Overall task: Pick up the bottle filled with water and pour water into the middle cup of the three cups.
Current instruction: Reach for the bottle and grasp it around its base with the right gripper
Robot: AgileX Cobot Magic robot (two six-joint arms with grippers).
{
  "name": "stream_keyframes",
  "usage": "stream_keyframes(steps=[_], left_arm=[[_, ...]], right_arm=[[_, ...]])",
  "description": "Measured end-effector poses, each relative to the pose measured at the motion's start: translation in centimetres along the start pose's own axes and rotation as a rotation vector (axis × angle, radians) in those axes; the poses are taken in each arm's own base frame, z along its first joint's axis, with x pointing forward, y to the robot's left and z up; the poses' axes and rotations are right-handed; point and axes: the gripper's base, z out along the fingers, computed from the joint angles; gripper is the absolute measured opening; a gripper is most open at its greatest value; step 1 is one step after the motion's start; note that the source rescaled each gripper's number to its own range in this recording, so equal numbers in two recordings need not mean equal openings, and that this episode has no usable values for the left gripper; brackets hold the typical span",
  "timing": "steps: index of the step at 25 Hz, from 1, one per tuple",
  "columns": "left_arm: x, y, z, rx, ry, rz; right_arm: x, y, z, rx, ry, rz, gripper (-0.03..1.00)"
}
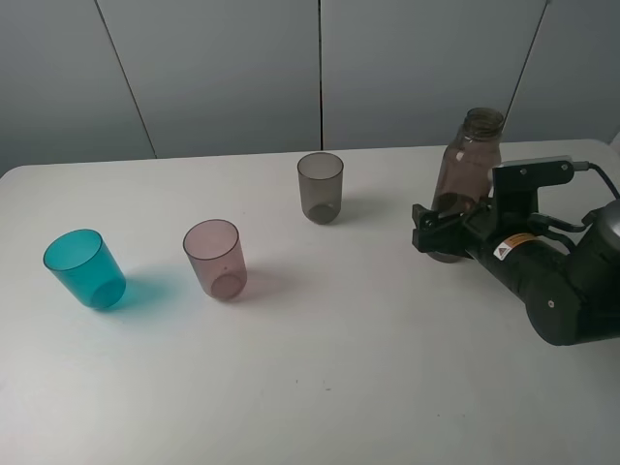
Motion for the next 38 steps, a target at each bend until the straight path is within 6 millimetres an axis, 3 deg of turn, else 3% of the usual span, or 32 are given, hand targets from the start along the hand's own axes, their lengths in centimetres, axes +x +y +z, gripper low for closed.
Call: stream_keyframes(steps=[9,38], left_arm=[[0.0,0.0,0.0,0.000,0.000,0.000],[0.0,0.0,0.0,0.000,0.000,0.002]], right_arm=[[0.5,0.0,1.0,0.019,0.005,0.005,1.00],[0.1,0.0,1.4,0.035,-0.017,0.013,1.00]])
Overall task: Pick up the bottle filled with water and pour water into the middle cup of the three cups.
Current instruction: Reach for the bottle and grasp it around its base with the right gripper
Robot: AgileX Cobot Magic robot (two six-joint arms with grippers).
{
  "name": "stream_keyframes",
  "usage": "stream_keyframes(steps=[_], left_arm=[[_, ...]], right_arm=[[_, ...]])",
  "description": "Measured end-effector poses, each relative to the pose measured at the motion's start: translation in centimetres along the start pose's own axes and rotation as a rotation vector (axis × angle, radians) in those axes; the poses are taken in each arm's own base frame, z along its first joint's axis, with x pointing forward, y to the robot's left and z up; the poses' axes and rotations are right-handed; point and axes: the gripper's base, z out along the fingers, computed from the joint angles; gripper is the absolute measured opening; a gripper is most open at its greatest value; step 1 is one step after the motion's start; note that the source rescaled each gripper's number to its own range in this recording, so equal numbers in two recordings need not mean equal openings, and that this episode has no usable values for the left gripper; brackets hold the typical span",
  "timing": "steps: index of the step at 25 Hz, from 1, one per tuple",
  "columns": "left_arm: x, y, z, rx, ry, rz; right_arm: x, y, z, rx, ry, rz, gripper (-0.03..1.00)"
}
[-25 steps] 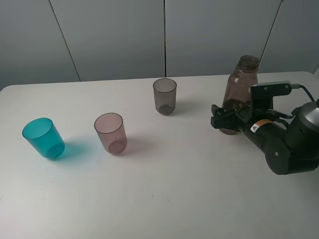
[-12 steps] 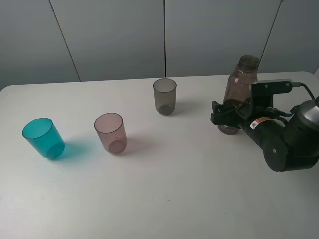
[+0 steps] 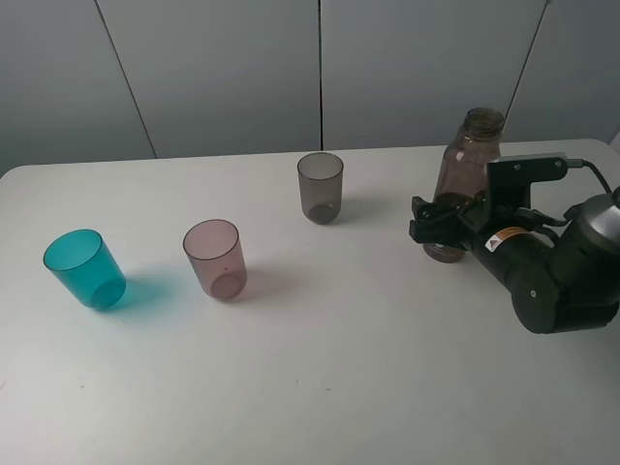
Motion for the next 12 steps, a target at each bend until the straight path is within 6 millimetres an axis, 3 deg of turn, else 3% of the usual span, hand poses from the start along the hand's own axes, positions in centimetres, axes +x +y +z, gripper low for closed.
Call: stream_keyframes(steps=[12], left_arm=[[0.00,0.00,0.00,0.000,0.000,0.002]], right_arm=[[0.01,0.23,0.00,-0.025,0.000,-0.064,1.00]])
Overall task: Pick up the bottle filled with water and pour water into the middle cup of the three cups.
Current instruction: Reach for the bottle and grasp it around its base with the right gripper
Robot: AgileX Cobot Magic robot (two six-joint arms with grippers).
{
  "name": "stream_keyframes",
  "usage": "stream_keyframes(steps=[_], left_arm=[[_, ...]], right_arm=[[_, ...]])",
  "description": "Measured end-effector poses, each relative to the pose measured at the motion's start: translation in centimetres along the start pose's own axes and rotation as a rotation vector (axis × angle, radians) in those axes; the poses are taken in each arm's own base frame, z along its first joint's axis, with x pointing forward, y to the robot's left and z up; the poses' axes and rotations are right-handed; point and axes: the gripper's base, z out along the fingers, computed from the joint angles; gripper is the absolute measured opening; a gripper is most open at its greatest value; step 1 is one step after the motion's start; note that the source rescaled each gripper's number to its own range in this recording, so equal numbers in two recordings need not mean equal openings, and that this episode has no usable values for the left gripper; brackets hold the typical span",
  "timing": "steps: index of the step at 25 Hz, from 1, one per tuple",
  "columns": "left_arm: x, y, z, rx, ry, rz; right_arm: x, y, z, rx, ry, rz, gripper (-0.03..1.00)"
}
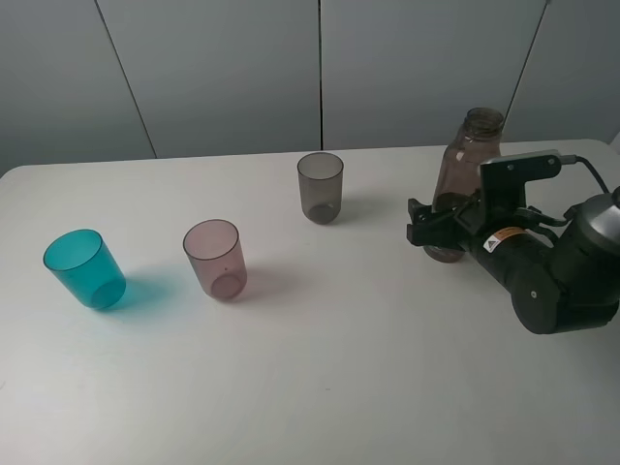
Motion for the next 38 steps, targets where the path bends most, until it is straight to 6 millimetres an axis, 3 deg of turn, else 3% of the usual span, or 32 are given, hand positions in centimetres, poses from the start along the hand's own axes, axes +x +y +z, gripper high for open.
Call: stream_keyframes(steps=[30,31,32,33,34,35,38], left_arm=[[0.00,0.00,0.00,0.000,0.000,0.000],[0.00,0.00,0.00,0.000,0.000,0.000],[0.00,0.00,0.00,0.000,0.000,0.000],[0.00,0.00,0.00,0.000,0.000,0.000],[0.00,0.00,0.00,0.000,0.000,0.000],[0.00,0.00,0.00,0.000,0.000,0.000],[0.00,0.00,0.00,0.000,0.000,0.000]], right_arm=[[-0.42,-0.08,0.44,0.021,-0.022,0.080,1.00],[-0.42,-0.08,0.44,0.021,-0.022,0.080,0.90],[-0.42,-0.08,0.44,0.021,-0.022,0.080,0.72],[-0.42,-0.08,0.44,0.021,-0.022,0.082,0.27],[-0.44,-0.10,0.44,0.023,-0.025,0.085,0.00],[-0.42,-0.11,0.44,0.025,-0.022,0.083,0.04],[-0.42,-0.08,0.44,0.021,-0.022,0.081,0.05]])
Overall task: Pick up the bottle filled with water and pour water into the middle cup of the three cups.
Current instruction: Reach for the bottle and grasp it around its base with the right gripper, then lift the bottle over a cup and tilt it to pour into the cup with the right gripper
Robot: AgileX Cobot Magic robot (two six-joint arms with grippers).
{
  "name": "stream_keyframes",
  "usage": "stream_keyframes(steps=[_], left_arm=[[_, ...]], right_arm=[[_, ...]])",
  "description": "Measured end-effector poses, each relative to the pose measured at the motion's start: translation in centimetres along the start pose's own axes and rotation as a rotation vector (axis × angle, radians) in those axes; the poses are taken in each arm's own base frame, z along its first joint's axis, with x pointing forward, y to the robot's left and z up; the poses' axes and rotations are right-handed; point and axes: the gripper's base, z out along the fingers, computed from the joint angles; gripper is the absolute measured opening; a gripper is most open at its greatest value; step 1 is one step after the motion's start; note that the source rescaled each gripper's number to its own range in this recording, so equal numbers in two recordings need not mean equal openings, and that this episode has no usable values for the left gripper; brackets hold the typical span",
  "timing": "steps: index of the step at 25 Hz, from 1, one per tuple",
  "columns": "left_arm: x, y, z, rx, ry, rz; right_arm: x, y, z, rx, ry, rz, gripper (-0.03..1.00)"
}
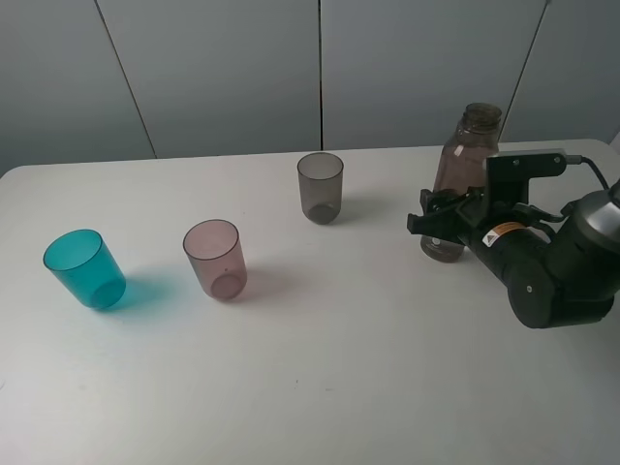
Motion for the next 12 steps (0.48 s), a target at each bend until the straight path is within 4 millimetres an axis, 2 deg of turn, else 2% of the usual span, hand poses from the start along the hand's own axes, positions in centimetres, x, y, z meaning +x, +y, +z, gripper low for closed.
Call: stream_keyframes(steps=[8,12], left_arm=[[0.0,0.0,0.0,0.000,0.000,0.000],[0.0,0.0,0.0,0.000,0.000,0.000]], right_arm=[[-0.2,0.5,-0.1,-0.052,0.007,-0.017,0.05],[-2.0,1.3,-1.1,-0.099,-0.031,-0.015,0.05]])
